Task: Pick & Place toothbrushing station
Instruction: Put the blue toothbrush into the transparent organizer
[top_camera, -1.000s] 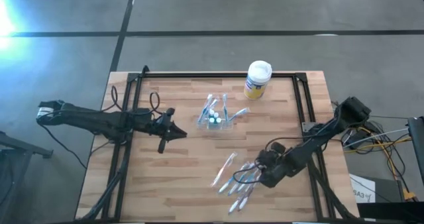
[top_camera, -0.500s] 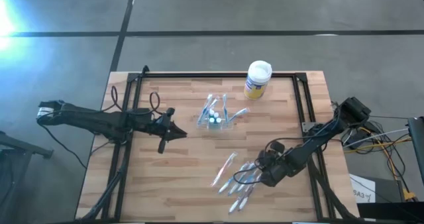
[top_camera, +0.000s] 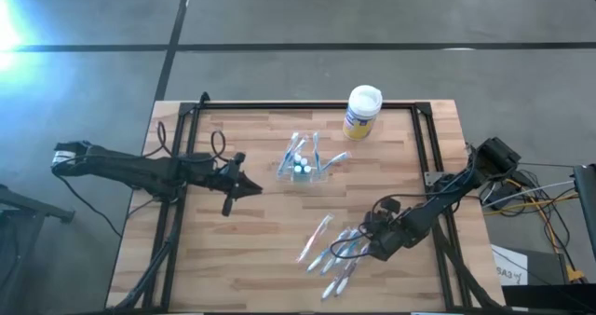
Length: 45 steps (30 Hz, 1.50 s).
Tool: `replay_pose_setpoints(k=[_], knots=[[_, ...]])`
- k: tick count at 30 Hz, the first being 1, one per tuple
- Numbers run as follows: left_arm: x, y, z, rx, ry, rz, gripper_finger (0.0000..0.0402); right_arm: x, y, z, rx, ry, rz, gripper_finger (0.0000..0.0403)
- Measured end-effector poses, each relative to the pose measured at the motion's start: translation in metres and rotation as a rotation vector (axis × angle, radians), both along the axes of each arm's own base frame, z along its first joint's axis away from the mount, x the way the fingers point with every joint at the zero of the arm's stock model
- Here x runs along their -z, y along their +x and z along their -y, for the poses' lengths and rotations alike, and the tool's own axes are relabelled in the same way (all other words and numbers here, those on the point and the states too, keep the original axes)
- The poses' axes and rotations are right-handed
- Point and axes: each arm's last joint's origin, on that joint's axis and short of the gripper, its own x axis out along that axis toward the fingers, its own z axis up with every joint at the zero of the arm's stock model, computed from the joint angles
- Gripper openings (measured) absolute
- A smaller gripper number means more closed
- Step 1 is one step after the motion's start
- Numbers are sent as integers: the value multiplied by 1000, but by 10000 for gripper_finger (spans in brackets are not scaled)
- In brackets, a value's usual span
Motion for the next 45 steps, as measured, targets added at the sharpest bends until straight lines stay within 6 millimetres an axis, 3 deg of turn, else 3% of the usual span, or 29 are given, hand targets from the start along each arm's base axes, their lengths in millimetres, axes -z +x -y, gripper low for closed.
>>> replay_pose_setpoints(k=[7,14,19,24,28,34,40,45], knots=[[6,-1,0,-5,-20,-20,44,-1,0,0,-8,-1,1,19],[5,-1,0,0,-25,-12,44,-14,4,-3,-29,-36,-28,8],[2,-1,0,3,-62,15,44,-43,10,-6,-35,-119,-68,8],[-5,2,6,65,-107,86,52,-89,23,-12,-71,-240,-5,8],[-7,8,17,190,-128,142,85,-128,35,-17,-121,-340,111,8],[-11,26,28,234,-148,189,173,-175,51,-22,-191,-467,273,8],[-22,58,34,229,-159,171,253,-203,59,-23,-238,-529,353,8],[-28,91,39,232,-165,142,281,-209,68,-21,-286,-569,377,8]])
